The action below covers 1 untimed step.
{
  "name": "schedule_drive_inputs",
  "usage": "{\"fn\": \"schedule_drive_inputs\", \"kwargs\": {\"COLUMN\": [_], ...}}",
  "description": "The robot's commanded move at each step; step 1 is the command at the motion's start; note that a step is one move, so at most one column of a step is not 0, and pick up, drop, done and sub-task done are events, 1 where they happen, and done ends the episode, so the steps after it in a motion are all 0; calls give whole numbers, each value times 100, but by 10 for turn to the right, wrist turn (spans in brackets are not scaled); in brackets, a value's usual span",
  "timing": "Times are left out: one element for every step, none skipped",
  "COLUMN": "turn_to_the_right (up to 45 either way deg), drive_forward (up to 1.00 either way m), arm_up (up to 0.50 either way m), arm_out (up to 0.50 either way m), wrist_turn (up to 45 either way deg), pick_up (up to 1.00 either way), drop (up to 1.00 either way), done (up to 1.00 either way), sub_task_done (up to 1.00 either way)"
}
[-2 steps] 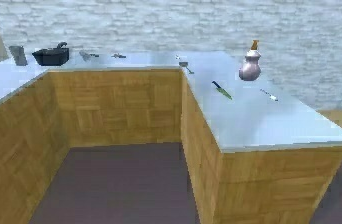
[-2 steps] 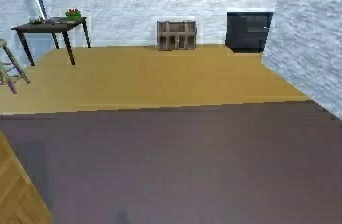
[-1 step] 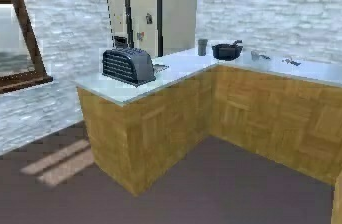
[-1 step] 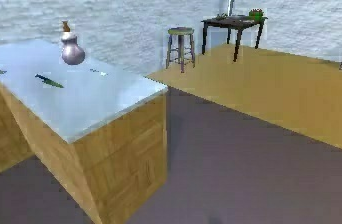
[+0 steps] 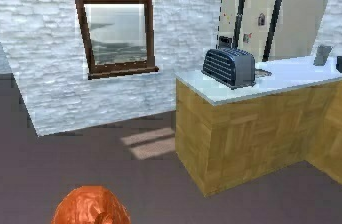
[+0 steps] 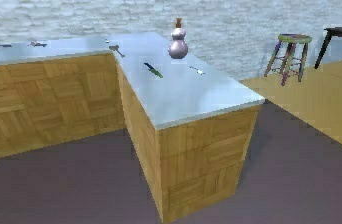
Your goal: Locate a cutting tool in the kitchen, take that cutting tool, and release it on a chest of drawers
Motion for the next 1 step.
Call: {"fn": "schedule_drive_inputs", "kwargs": {"turn_to_the_right": [-30], "drive_forward": [0], "arm_up": [0], "arm_out": [0], "wrist_turn": [0], "pick_up": [0], "drop": [0], "done": [0], "sub_task_done": [0]}}
